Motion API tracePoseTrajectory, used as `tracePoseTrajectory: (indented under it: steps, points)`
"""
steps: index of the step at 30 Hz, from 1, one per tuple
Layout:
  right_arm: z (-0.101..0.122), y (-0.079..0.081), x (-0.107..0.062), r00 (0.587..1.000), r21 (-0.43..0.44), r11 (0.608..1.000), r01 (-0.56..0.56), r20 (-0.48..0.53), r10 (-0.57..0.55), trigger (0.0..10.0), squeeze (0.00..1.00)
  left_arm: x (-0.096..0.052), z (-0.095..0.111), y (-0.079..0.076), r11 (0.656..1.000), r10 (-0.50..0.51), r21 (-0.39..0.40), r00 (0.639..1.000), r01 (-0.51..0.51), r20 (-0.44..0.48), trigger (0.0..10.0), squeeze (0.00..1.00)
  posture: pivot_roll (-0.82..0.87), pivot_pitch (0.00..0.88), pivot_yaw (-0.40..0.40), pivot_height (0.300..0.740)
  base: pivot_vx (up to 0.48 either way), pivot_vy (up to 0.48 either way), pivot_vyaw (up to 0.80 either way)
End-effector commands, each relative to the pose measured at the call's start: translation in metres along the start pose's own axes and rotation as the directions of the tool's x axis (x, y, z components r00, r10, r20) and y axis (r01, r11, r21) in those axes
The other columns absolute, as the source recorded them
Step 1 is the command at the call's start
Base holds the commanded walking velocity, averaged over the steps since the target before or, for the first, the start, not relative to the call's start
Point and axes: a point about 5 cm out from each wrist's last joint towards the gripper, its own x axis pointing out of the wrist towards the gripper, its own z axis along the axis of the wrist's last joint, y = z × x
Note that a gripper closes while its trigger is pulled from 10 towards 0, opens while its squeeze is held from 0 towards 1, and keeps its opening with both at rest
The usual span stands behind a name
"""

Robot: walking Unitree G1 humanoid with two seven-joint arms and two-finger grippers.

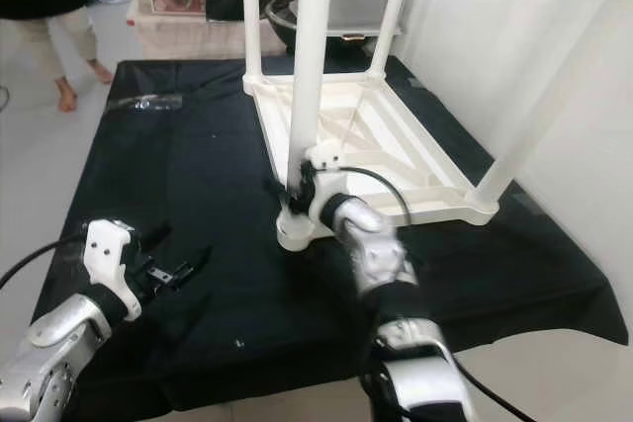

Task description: Building children table

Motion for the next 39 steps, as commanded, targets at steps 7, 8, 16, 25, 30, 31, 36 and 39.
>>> tracePoseTrajectory:
  steps: [7,8,16,25,30,31,36,39]
  points:
    - [-0.024,-0.072,-0.051,0.751,0.018,0.753,0.658,-0.094,-0.654,0.0,0.0,-0.004,-0.001,0.0,1.0,-0.001,-0.005,1.0,0.001,-0.007,10.0,0.0,0.04,0.0,-0.08,0.74,0.0,0.0,0.0]
    - [-0.024,-0.074,-0.069,0.706,-0.007,0.708,0.706,-0.074,-0.705,0.0,0.0,-0.004,-0.001,0.001,1.0,-0.002,-0.005,1.0,0.002,-0.008,10.0,0.0,0.04,0.0,-0.078,0.74,0.0,0.0,0.0]
    - [-0.008,-0.029,-0.071,0.916,0.067,0.916,0.397,0.034,-0.399,10.0,1.0,-0.003,-0.001,0.002,1.0,-0.007,-0.003,1.0,0.007,-0.012,10.0,0.0,0.03,0.0,-0.063,0.74,0.0,0.0,0.0]
    - [0.054,-0.019,-0.034,0.939,0.064,0.965,-0.255,0.254,0.231,10.0,0.0,-0.001,-0.002,0.002,1.0,-0.012,-0.002,1.0,0.012,-0.013,10.0,0.0,0.05,0.0,-0.088,0.74,0.0,0.0,0.0]
    - [0.017,-0.003,-0.04,0.832,-0.003,0.835,-0.55,0.083,0.549,10.0,0.0,-0.001,-0.004,0.001,1.0,0.006,-0.004,1.0,-0.006,-0.006,10.0,0.0,0.07,0.0,-0.099,0.74,0.0,0.0,0.0]
    - [0.01,0.002,-0.04,0.825,-0.006,0.828,-0.56,0.078,0.559,0.9,0.0,-0.002,-0.004,0.001,1.0,0.005,-0.004,1.0,-0.005,-0.007,10.0,0.0,0.07,0.0,-0.1,0.74,0.0,0.0,0.0]
    - [-0.002,-0.004,-0.024,0.943,0.015,0.944,-0.33,0.054,0.329,0.0,0.0,-0.003,-0.003,0.0,1.0,0.002,-0.003,1.0,-0.002,-0.008,10.0,0.0,0.07,0.0,-0.097,0.74,0.0,0.0,0.0]
    - [-0.011,-0.032,-0.02,0.996,0.07,0.994,0.087,-0.026,-0.085,0.0,0.0,-0.004,-0.003,-0.001,1.0,0.003,-0.003,1.0,-0.003,-0.008,10.0,0.0,0.06,0.0,-0.092,0.74,0.0,0.0,0.0]
